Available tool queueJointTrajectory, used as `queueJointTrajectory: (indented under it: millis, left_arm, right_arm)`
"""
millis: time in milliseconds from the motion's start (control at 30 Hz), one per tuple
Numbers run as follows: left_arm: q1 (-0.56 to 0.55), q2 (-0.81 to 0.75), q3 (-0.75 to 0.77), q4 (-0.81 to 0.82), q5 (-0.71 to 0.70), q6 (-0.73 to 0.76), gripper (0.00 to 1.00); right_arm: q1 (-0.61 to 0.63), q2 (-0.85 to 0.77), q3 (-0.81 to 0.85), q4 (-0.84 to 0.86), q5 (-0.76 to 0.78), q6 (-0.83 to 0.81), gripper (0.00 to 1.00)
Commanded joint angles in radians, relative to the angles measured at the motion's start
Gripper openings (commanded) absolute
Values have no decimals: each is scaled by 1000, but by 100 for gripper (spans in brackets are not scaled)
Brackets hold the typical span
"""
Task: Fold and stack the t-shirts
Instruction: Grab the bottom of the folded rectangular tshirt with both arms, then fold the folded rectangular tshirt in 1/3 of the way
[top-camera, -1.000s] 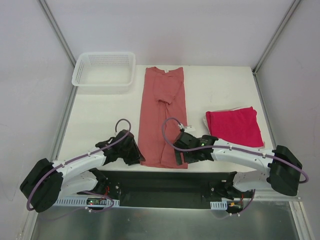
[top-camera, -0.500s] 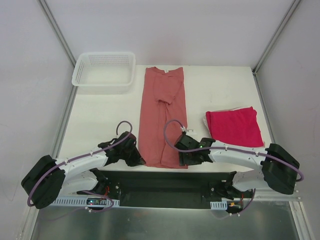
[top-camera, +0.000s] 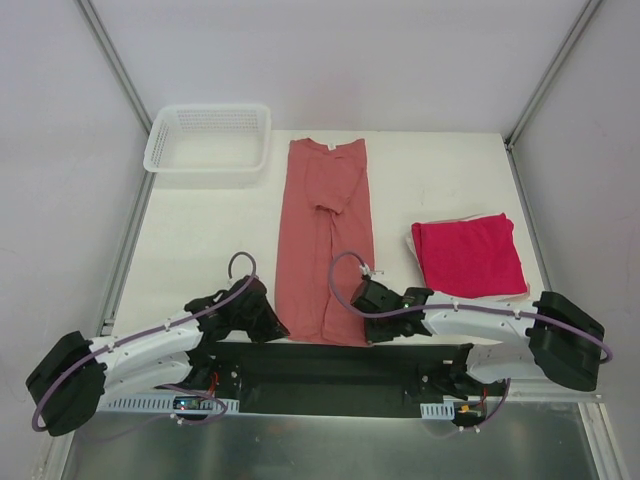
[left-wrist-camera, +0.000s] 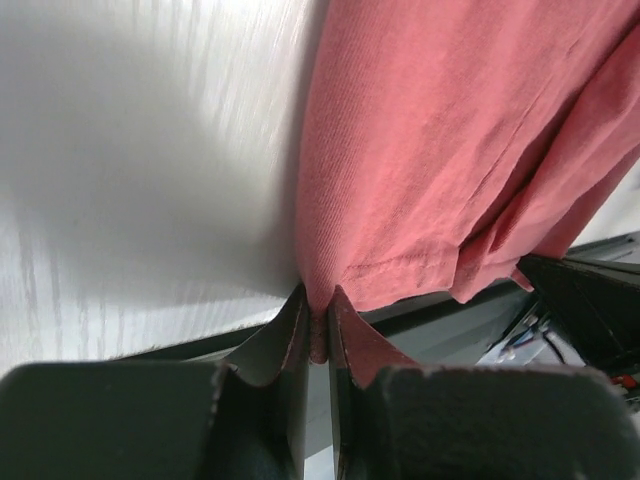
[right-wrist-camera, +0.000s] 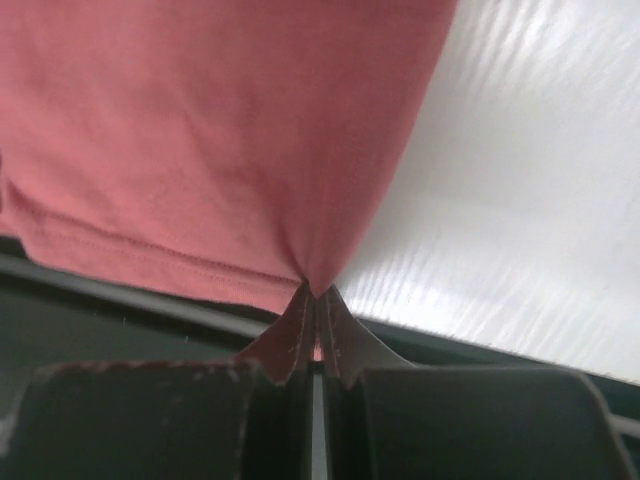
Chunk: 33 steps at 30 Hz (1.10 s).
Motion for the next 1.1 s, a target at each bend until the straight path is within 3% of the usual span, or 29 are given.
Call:
queueJointTrajectory:
  millis: [0, 200, 467, 800, 1067]
  left_arm:
    - [-50, -86, -38, -85, -15, -42, 0]
    - [-56, -178, 37, -108, -114, -1, 0]
    - [10, 6, 330, -145, -288, 232, 1]
    - [246, 424, 720, -143, -181, 450, 0]
    - [363, 627, 950, -143, -89, 559, 3]
  right_arm:
    - [84, -70, 1, -36, -45, 40, 1]
    - [84, -100, 105, -148, 91, -33, 1]
    - [-75, -62, 306, -195, 196, -216, 1]
    - [-321, 154, 577, -182, 118, -424, 1]
    - [-497, 359, 769, -177, -5, -521, 1]
